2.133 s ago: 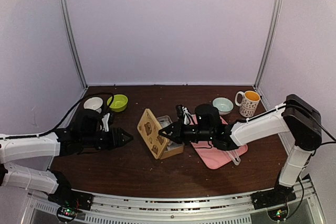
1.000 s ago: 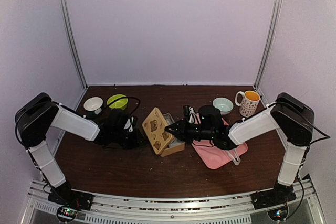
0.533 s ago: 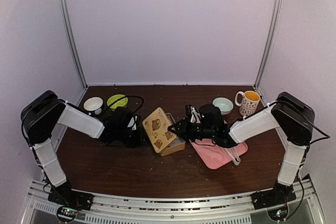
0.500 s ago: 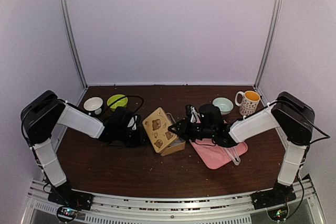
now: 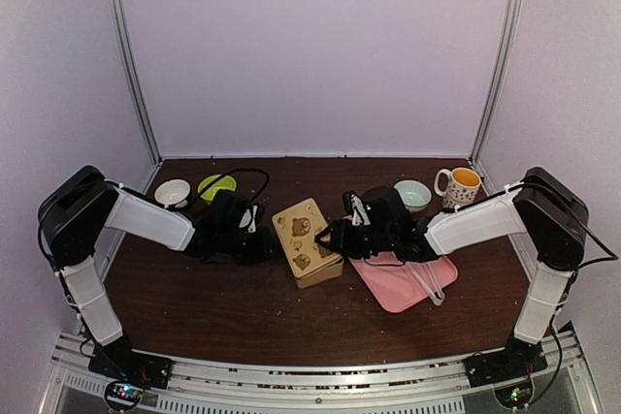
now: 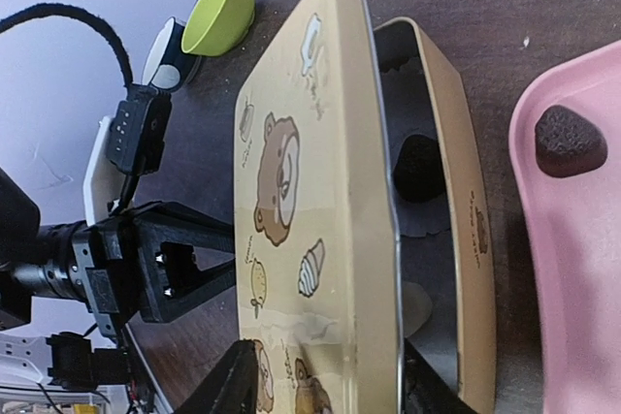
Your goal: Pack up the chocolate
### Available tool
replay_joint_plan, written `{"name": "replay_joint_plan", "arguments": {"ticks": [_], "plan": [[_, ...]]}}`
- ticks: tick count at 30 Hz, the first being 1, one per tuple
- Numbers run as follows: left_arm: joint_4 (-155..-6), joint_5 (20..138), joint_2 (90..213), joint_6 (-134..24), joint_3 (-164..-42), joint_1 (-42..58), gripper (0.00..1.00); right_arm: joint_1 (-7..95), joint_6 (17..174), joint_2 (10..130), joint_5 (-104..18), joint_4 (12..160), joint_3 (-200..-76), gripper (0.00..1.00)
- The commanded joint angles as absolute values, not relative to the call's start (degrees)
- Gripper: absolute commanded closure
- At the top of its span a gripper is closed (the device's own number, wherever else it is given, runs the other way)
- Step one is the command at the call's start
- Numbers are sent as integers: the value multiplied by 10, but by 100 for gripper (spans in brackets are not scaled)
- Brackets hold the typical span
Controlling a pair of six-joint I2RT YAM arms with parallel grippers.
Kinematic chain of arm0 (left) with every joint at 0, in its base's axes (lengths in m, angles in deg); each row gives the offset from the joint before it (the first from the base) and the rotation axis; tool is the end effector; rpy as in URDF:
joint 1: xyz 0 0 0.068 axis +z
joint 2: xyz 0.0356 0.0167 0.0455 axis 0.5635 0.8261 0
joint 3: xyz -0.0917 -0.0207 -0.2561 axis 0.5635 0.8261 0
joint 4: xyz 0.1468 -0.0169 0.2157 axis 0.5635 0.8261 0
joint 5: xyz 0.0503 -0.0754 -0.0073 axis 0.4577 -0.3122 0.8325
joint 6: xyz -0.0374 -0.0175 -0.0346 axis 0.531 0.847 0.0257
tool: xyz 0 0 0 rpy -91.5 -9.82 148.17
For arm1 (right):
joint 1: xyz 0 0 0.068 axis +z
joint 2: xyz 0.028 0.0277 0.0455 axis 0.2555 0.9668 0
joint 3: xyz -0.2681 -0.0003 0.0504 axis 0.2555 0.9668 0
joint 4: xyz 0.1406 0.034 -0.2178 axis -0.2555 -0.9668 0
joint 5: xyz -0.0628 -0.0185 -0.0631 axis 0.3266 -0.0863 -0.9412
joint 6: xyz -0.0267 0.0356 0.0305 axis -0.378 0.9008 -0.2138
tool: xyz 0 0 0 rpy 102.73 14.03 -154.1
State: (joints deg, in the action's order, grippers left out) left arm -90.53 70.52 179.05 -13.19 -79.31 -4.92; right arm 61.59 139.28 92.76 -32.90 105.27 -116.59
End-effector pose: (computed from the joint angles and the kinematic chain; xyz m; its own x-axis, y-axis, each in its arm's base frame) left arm 0.2642 -0.2290 0.1317 -0.9317 -0.2265 -0.2838 0.0420 0.7090 -0.7039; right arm 0.2519 0.2841 0.1662 -0.8989 0.1150 -0.4228 -0.2831 0.5841 0.7607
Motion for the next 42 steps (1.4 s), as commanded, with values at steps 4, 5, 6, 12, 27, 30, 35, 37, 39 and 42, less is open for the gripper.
{"name": "replay_joint_plan", "arguments": {"ticks": [4, 5, 6, 12, 27, 30, 35, 37, 39, 42], "plan": [[-904, 702, 1778, -147, -810, -54, 93, 612, 1303, 888, -396, 940, -1211, 53], [-904, 702, 1778, -148, -809, -53, 93, 613, 1298, 888, -398, 931, -1216, 53], [-902, 702, 1778, -148, -809, -53, 93, 612, 1292, 888, -401, 924, -1220, 53], [-903, 701, 1778, -146, -805, -54, 93, 613, 1266, 886, -428, 883, -1233, 46], [-904, 713, 1766, -144, -793, -54, 92, 601, 1222, 888, -373, 867, -1220, 35], [-900, 727, 1749, -148, -784, -54, 92, 591, 1229, 903, -341, 878, -1220, 39], [-868, 742, 1735, -159, -783, -53, 92, 586, 1227, 918, -328, 877, -1224, 44], [-859, 750, 1728, -163, -780, -53, 92, 586, 1226, 923, -325, 876, -1225, 45], [-848, 762, 1719, -168, -779, -51, 91, 585, 1224, 929, -322, 875, -1228, 47], [-838, 765, 1706, -173, -775, -39, 91, 584, 1223, 942, -317, 871, -1235, 50]]}}
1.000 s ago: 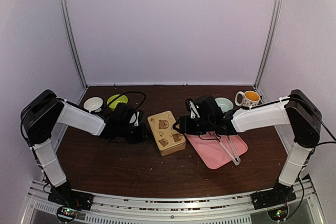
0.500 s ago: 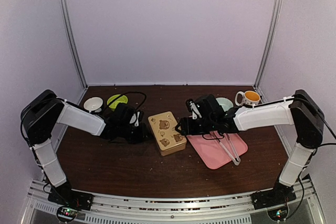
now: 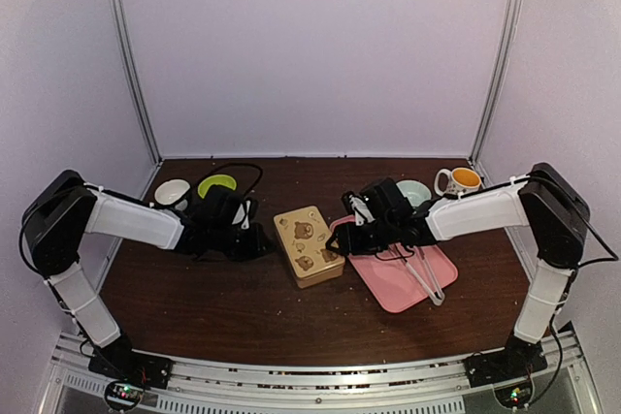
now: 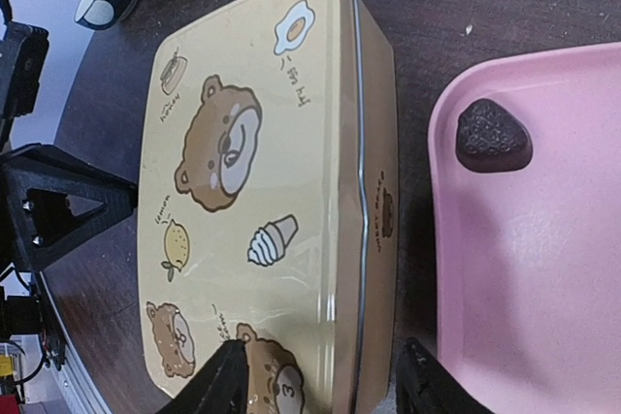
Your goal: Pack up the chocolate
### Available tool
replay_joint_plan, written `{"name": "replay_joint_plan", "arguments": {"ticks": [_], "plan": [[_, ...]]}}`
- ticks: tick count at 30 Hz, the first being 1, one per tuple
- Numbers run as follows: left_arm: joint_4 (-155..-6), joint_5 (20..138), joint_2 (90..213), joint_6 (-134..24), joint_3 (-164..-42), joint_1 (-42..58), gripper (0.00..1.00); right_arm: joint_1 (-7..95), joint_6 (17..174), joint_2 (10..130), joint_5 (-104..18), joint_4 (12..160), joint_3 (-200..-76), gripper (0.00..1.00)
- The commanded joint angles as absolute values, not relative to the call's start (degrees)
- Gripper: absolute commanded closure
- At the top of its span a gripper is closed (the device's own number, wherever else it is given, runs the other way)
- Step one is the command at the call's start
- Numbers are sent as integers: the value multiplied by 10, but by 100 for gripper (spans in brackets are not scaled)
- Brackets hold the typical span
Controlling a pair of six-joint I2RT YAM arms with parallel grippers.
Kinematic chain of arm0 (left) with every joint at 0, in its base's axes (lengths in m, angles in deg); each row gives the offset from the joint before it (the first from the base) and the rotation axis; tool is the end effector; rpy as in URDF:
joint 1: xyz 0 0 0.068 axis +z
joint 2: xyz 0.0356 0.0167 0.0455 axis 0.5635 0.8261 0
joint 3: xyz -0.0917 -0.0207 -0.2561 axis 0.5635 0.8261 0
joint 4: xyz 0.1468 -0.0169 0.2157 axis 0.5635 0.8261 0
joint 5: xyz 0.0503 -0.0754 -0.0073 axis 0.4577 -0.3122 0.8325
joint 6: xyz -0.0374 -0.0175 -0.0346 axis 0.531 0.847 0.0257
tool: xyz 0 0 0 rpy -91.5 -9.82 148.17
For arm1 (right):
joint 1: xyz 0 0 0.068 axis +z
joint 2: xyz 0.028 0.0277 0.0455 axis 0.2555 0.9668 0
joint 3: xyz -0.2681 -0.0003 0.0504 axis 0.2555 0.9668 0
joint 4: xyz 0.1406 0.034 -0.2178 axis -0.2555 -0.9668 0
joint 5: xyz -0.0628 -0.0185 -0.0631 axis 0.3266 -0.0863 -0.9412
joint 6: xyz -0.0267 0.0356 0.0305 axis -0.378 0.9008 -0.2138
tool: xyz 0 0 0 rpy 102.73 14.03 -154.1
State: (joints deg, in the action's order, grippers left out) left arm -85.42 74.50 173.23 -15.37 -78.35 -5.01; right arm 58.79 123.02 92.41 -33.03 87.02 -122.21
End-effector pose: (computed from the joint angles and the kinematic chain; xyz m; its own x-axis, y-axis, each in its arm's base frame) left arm 0.2554 -0.2194 0.1524 -0.9102 -0.2318 -0.3433 0.0594 0.7472 -0.6619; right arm 0.2646 0.2705 0.1703 -0.8702 -0.0961 -0.4832 -0.4009 0.7083 0.5810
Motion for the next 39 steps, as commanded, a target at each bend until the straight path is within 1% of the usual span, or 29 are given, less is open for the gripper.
{"name": "replay_joint_plan", "arguments": {"ticks": [1, 5, 8, 12, 14, 15, 17, 18, 20, 23, 28, 34, 39], "plan": [[-837, 764, 1702, -175, -774, -33, 91, 584, 1223, 945, -316, 871, -1237, 51], [-832, 757, 1682, -189, -775, -10, 90, 581, 1225, 954, -318, 871, -1239, 55], [-839, 742, 1678, -205, -783, 4, 81, 576, 1227, 959, -311, 876, -1240, 60], [-851, 723, 1693, -224, -805, 20, 73, 573, 1226, 966, -306, 877, -1244, 61], [-863, 709, 1702, -230, -815, 27, 64, 573, 1224, 971, -303, 871, -1249, 62], [-875, 696, 1706, -230, -818, 29, 57, 573, 1223, 974, -302, 868, -1252, 62], [-903, 678, 1714, -233, -822, 34, 40, 573, 1222, 979, -301, 867, -1255, 62], [-912, 669, 1718, -235, -826, 35, 36, 573, 1222, 981, -299, 866, -1256, 62], [-916, 656, 1729, -243, -839, 37, 31, 573, 1222, 983, -298, 866, -1257, 62], [-892, 629, 1763, -263, -884, 39, 29, 573, 1222, 985, -295, 867, -1257, 62], [-873, 627, 1813, -276, -925, 42, 28, 573, 1220, 984, -294, 863, -1259, 63], [-864, 614, 1870, -295, -968, 58, 30, 573, 1218, 985, -285, 861, -1262, 64], [-852, 573, 1915, -309, -1011, 67, 30, 573, 1216, 990, -283, 859, -1264, 65]]}}
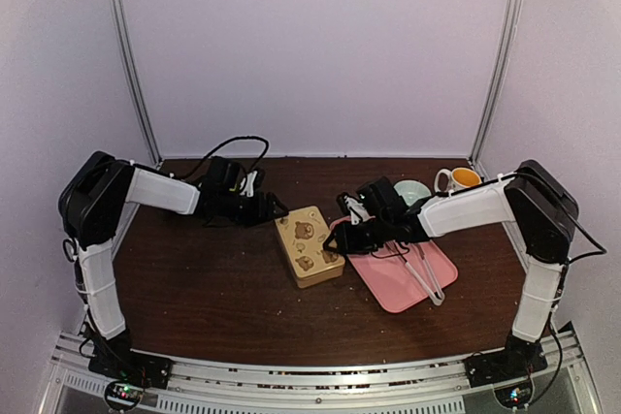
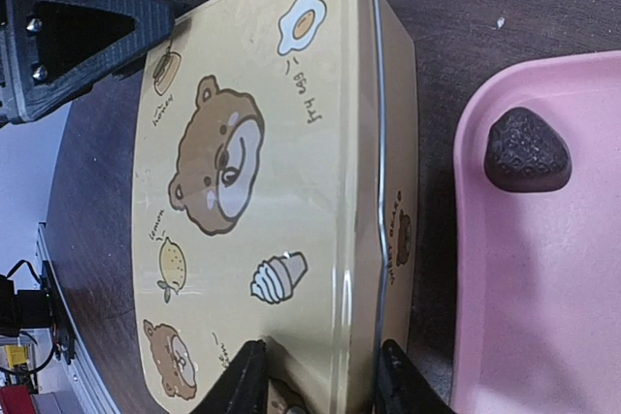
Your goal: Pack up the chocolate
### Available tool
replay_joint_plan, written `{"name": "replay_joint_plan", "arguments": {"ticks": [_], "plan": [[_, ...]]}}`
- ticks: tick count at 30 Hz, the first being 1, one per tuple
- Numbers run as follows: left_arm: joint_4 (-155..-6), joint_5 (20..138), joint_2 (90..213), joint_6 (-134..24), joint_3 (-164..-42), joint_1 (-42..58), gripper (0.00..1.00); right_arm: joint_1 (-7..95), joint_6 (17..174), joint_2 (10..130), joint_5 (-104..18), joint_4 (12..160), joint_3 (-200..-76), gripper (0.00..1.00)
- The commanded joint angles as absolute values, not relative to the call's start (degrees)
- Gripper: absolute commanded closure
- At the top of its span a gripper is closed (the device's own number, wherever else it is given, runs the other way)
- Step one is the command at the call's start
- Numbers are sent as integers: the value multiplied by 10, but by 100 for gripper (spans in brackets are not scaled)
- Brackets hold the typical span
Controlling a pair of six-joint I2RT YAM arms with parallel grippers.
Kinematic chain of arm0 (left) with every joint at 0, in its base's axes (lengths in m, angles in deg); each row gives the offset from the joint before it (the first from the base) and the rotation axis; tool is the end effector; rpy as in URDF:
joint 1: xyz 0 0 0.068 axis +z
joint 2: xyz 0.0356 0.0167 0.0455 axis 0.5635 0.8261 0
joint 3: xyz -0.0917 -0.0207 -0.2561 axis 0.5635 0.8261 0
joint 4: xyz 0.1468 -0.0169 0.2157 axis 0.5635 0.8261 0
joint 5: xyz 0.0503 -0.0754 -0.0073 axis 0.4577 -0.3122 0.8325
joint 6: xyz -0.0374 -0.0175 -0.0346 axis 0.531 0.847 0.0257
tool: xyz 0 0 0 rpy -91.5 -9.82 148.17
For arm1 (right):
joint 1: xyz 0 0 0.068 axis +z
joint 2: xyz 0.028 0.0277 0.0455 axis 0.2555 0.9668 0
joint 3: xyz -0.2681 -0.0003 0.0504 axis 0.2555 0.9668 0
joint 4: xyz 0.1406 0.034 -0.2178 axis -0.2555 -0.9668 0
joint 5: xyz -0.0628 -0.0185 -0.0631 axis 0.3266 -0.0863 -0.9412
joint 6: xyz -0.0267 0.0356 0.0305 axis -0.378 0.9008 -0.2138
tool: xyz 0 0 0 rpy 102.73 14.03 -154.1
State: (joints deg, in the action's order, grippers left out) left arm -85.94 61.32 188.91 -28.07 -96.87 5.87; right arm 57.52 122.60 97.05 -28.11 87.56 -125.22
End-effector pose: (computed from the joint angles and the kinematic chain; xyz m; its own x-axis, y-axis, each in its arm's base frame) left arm 0.3578 -0.2116 0.1505 -0.8896 -0.1495 -0.4315 0.2225 0.6833 -0.6954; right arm 0.2794 0.2767 0.1576 -0.8883 -0.1220 -0.4427 -0.4018 0.6734 0.6206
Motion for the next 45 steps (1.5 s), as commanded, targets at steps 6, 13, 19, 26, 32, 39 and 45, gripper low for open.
{"name": "replay_joint_plan", "arguments": {"ticks": [6, 13, 19, 26, 32, 39, 45], "plan": [[-808, 536, 1953, -337, -1058, 68, 36, 573, 1215, 999, -276, 862, -1263, 68], [-801, 479, 1973, -352, -1070, 67, 49, 573, 1219, 1007, -257, 869, -1266, 68], [-839, 420, 1959, -359, -1024, 62, 52, 574, 1231, 996, -233, 899, -1231, 70], [-844, 415, 1922, -372, -947, 39, 56, 587, 1231, 969, -216, 915, -1184, 71], [-855, 439, 1864, -360, -870, 6, 60, 596, 1216, 939, -211, 900, -1160, 71], [-886, 497, 1782, -308, -772, -44, 61, 609, 1170, 927, -230, 845, -1174, 69], [-941, 504, 1762, -256, -707, -56, 61, 626, 1145, 952, -239, 820, -1210, 68]]}}
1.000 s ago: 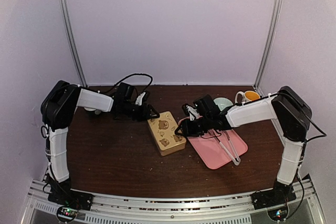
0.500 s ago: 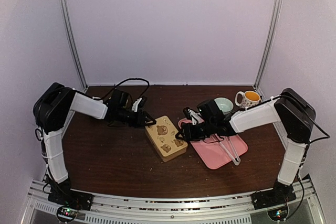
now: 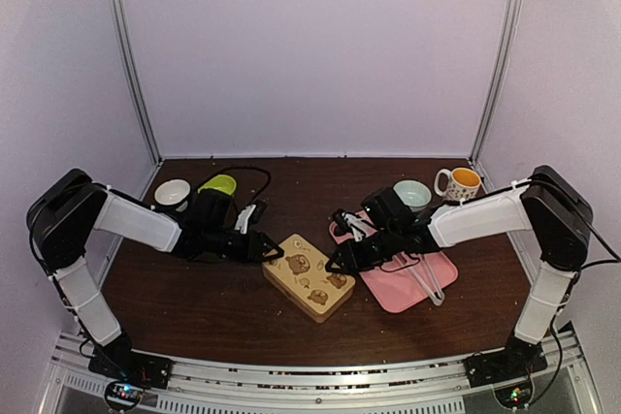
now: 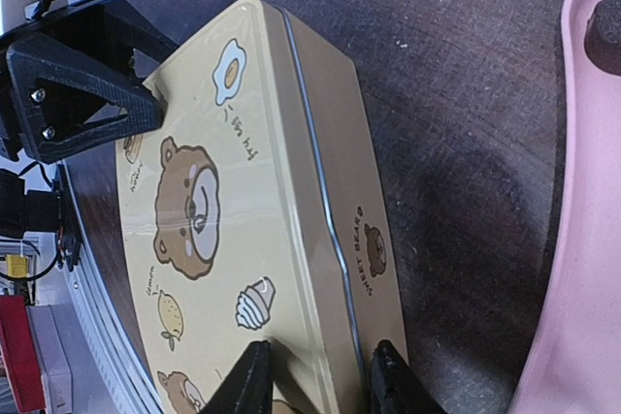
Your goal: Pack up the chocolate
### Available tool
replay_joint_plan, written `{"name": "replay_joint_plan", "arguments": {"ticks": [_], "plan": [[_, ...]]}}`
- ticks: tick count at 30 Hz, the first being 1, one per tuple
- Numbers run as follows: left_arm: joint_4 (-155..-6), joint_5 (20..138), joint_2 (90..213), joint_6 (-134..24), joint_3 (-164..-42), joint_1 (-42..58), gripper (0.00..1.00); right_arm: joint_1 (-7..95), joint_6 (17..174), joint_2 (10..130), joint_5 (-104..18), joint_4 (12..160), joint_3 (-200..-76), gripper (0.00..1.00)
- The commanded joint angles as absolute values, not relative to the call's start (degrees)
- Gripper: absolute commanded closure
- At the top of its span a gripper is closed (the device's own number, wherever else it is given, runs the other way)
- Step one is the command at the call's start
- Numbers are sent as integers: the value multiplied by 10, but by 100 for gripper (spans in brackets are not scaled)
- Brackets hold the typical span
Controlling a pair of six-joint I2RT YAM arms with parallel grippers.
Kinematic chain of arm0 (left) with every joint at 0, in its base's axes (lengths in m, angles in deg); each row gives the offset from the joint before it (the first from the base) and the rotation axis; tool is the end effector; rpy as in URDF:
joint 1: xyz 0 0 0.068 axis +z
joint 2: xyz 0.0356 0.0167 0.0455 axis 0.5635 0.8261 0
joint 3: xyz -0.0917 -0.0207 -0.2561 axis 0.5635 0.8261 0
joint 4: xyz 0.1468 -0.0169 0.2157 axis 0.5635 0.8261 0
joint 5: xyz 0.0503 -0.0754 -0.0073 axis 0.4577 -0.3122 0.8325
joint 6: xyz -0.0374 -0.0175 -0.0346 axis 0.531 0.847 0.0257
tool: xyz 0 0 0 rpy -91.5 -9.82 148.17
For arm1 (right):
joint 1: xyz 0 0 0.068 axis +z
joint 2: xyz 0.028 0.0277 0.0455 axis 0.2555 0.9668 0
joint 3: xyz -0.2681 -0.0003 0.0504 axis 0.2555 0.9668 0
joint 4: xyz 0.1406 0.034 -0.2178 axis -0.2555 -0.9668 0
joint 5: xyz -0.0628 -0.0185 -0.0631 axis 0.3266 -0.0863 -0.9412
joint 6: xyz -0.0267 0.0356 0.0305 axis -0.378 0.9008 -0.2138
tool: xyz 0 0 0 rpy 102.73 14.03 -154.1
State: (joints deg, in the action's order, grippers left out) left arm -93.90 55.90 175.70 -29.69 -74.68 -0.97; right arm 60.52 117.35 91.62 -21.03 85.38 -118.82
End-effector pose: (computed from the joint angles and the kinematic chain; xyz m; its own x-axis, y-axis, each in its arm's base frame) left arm 0.2591 -0.2061 0.1359 -0.9135 0.0242 -0.4060 0.3379 0.6009 -0.7244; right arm 0.2395 0.2708 0.1579 -0.8616 -0.2897 -0.4167 -0.5047 0.5756 0.6434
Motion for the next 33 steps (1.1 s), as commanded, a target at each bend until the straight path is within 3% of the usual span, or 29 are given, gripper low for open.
{"name": "replay_joint_plan", "arguments": {"ticks": [1, 8, 23, 33], "plan": [[-942, 511, 1762, -255, -702, -56, 62, 626, 1144, 957, -239, 821, -1215, 68], [-932, 539, 1775, -247, -694, -56, 72, 628, 1142, 995, -239, 823, -1255, 68], [-832, 608, 1800, -285, -733, -56, 74, 634, 1183, 1030, -251, 840, -1301, 65], [-810, 618, 1807, -289, -746, -55, 75, 635, 1244, 1068, -267, 863, -1328, 71]]}}
